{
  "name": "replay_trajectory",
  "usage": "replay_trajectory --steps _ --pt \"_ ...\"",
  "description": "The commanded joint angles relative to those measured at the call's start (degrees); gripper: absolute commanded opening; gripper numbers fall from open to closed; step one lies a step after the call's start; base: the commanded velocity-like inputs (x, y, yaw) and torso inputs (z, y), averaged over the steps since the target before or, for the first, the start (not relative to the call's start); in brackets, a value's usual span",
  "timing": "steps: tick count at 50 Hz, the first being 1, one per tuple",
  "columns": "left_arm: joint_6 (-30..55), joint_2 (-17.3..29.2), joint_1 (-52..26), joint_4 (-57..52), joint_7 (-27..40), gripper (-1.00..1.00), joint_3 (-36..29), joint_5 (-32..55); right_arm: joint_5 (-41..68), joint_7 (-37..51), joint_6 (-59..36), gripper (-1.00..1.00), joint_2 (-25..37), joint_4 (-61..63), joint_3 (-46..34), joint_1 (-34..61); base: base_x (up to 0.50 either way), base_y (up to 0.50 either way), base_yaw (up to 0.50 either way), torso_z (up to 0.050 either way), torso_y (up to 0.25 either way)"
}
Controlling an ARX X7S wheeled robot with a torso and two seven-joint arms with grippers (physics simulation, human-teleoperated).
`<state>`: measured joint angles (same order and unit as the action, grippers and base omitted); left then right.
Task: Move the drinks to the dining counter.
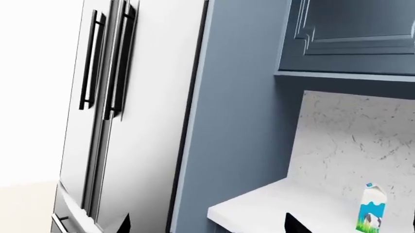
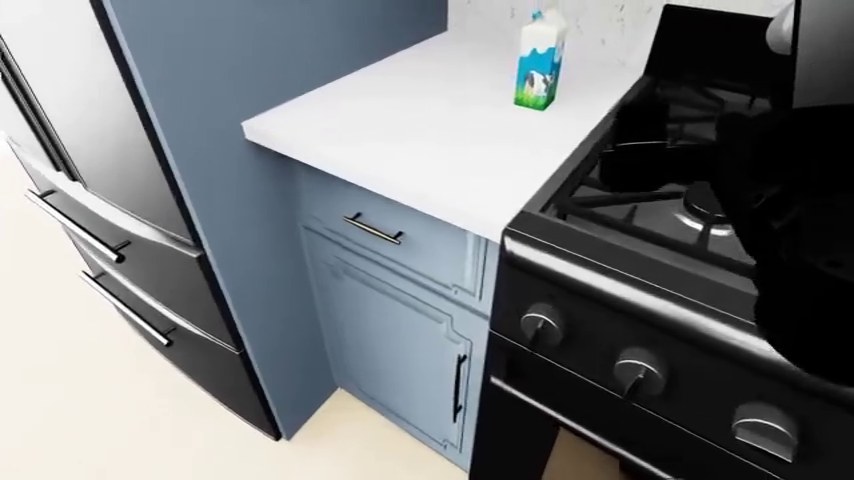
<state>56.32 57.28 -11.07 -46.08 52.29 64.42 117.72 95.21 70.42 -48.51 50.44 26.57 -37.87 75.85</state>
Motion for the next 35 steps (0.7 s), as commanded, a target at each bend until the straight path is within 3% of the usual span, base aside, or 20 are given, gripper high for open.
replay_trajectory --steps 1,8,21,28,35 --pt "0.98 -0.76 0.97 0.02 -0.33 1.00 2.69 1.06 0.25 0.25 -0.08 1.00 0.35 0.34 -0.05 -0.10 0.50 0.16 0.00 0.000 0.000" --pt "1.35 -1.05 1.35 -0.11 -0.26 1.00 3.28 1.20 -0.29 -0.08 -0.96 1.00 0.15 1.19 -0.52 0.67 0.12 0.10 0.00 0.000 0.002" --pt "1.74 -1.61 1.65 -0.02 -0.52 1.00 3.25 0.65 -0.26 -0.25 -0.47 1.00 0.34 0.57 -0.42 0.11 0.14 0.55 0.00 0.000 0.001" --pt "1.80 -1.54 1.84 0.05 -0.46 1.00 3.87 1.01 -0.13 -0.40 -0.26 1.00 0.30 0.84 -0.07 0.59 0.01 0.01 0.00 0.000 0.002" --pt "2.42 -2.09 2.16 -0.01 -0.83 1.00 4.75 0.92 -0.24 -0.50 -0.89 1.00 -0.13 0.55 -0.57 1.10 0.40 0.28 0.00 0.000 0.000"
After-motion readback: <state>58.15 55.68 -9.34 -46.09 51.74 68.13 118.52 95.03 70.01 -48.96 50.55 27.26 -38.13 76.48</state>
